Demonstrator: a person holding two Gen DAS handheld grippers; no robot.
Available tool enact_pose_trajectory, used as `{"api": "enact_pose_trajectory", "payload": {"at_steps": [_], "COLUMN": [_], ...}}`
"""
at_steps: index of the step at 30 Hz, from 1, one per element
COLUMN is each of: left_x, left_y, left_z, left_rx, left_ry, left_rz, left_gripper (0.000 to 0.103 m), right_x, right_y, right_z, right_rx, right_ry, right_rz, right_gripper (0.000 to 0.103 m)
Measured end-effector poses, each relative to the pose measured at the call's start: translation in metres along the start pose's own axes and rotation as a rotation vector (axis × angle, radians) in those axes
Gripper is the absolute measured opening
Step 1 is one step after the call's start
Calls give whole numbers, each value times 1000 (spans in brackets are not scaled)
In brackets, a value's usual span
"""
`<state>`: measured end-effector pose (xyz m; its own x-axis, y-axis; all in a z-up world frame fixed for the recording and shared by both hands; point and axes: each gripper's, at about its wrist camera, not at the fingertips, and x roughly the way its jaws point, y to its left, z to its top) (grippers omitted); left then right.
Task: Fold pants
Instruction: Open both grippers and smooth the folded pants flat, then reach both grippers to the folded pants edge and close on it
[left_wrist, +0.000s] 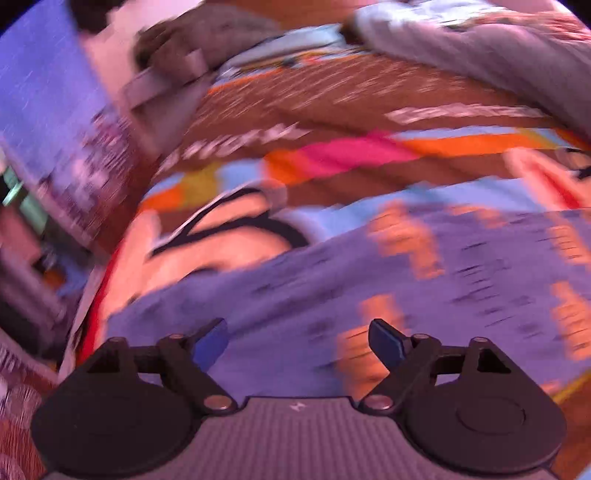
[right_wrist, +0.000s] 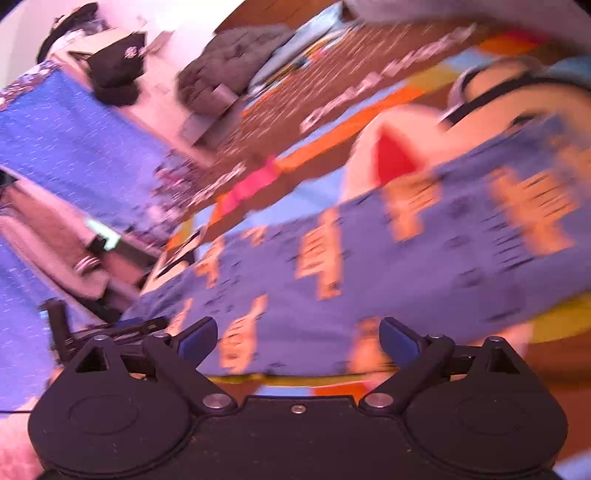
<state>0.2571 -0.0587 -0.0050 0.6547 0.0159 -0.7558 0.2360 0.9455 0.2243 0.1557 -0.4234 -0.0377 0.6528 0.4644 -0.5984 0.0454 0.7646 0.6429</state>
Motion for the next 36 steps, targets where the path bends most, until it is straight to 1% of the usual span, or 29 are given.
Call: {"api": "enact_pose_trajectory", "payload": {"at_steps": [2, 5, 7, 9, 11, 12, 15, 17, 19, 21, 23, 25, 27, 29, 30, 32, 33, 35, 36], "left_x": [-6, -3, 4, 10, 22, 30, 54, 69, 79, 79, 77, 71, 61, 54, 52, 52, 54, 54, 52], "left_y": [-32, -95, -144, -191, -235, -255, -311, -337, -354, -360, -360, -359, -358, -361, -365, -373, -378, -387, -392], "left_z": [16, 46, 68, 87, 103, 107, 117, 119, 117, 120, 128, 142, 158, 172, 178, 185, 185, 183, 180], "left_rx": [31, 63, 82, 112, 169, 203, 292, 343, 392, 406, 398, 366, 338, 317, 304, 261, 222, 157, 150], "left_ry": [-32, -61, -68, -76, -64, -49, -15, 15, 39, 31, 54, 62, 80, 120, 159, 273, 339, 400, 416], "left_rz": [-71, -213, -307, -376, -400, -402, -383, -358, -323, -328, -333, -347, -374, -414, -432, -479, -509, -540, -535], "left_gripper": [93, 93, 93, 93, 93, 93, 93, 93, 94, 94, 92, 92, 92, 92, 92, 92, 92, 92, 91], "right_x": [-33, -70, -83, -93, -94, -93, -94, -94, -95, -93, -91, -88, -84, -85, -87, -84, -83, -82, -82], "right_y": [-11, -32, -51, -74, -93, -103, -110, -117, -123, -129, -133, -133, -130, -128, -128, -130, -130, -131, -131], "right_z": [4, 8, 9, 6, 0, -4, -11, -11, -10, -7, -4, -1, 1, -1, -3, -1, 0, 0, -1], "right_rx": [-8, 13, 78, 173, 257, 282, 312, 338, 364, 405, 436, 446, 449, 467, 488, 518, 531, 546, 549], "right_ry": [-84, -194, -227, -261, -274, -276, -321, -328, -330, -338, -349, -354, -364, -382, -392, -393, -392, -389, -386], "right_rz": [-97, -286, -349, -342, -302, -282, -215, -160, -124, -94, -84, -101, -156, -197, -219, -256, -279, -312, -322], "right_gripper": [102, 102, 102, 102, 102, 102, 102, 102, 102, 102, 102, 100, 93, 78, 74, 56, 51, 29, 24]}}
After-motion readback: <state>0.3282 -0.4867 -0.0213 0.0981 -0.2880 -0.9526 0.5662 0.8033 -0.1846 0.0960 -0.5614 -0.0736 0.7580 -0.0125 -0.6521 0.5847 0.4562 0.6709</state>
